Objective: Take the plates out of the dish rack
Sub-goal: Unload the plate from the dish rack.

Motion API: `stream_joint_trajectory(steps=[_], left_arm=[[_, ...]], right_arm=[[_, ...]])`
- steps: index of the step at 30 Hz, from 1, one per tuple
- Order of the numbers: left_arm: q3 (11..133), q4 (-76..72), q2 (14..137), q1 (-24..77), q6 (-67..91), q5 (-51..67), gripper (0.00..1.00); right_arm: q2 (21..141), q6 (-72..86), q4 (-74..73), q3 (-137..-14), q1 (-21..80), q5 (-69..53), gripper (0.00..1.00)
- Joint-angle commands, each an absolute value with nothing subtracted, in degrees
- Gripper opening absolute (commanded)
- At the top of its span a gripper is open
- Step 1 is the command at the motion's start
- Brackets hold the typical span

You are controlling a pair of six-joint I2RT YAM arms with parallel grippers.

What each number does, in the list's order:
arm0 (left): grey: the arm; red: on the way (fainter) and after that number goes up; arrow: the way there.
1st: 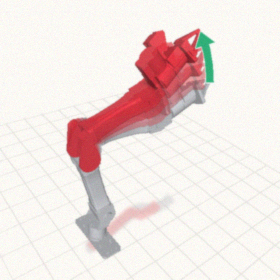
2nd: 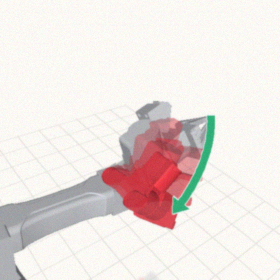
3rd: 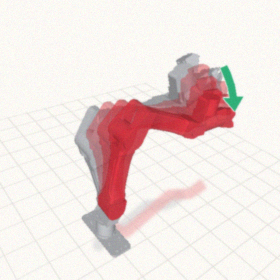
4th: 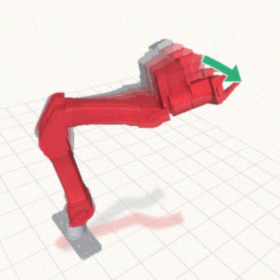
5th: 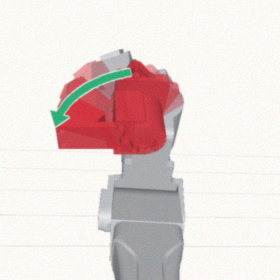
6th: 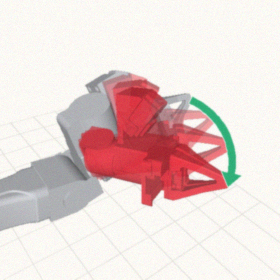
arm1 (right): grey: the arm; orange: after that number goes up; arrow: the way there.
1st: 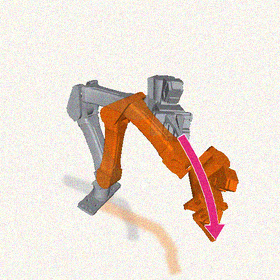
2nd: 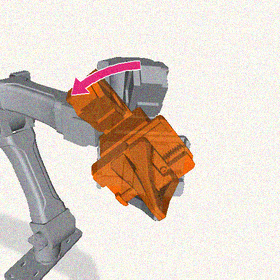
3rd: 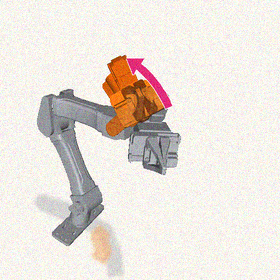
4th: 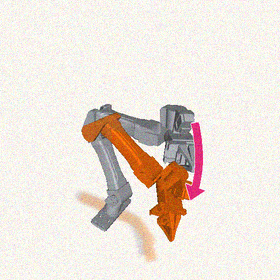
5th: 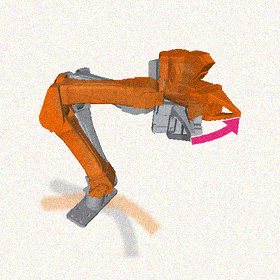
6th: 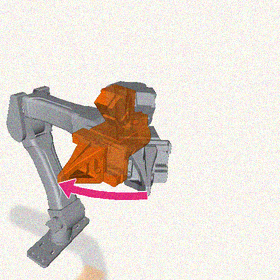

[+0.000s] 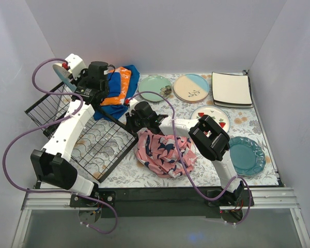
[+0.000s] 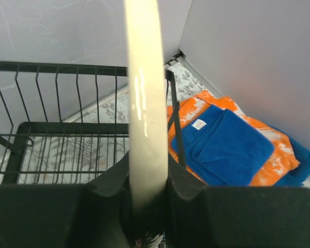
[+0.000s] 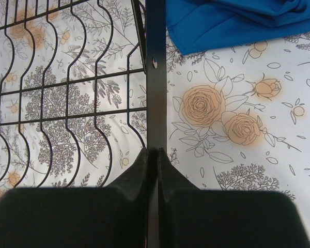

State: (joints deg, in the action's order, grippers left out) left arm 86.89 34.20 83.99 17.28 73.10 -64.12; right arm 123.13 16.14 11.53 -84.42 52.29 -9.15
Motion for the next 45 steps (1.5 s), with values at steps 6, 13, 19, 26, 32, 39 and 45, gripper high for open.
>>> stream_joint_trajectory(steps=[6,13,19,26,32,39,45], left_arm=[[87.27,29.81,83.41,16.79,68.13,-68.55,0.00],[87.36,16.80,81.57,16.96,50.91,-64.70,0.00],[88.68,8.45,81.12,17.58,38.25,-65.74,0.00],[87.80,1.32,79.98,18.28,28.39,-67.42,0.00],[87.19,1.14,79.72,19.86,25.23,-66.09,0.00],[83.68,-3.74,78.31,22.23,15.22,-65.03,0.00],[82.00,-11.33,76.29,25.48,4.23,-63.55,0.00]], right_arm=[[125.07,18.72,7.29,-82.71,51.15,-10.28,0.01],[125.77,18.81,7.03,-83.23,51.15,-10.02,0.01],[126.03,18.90,7.03,-83.58,51.15,-9.41,0.01],[125.95,19.07,6.94,-83.67,51.15,-9.49,0.01],[125.77,19.07,7.03,-83.58,51.15,-9.84,0.01],[125.68,19.16,6.94,-83.67,51.06,-10.19,0.01],[125.60,20.39,7.12,-84.02,50.98,-13.18,0.01]])
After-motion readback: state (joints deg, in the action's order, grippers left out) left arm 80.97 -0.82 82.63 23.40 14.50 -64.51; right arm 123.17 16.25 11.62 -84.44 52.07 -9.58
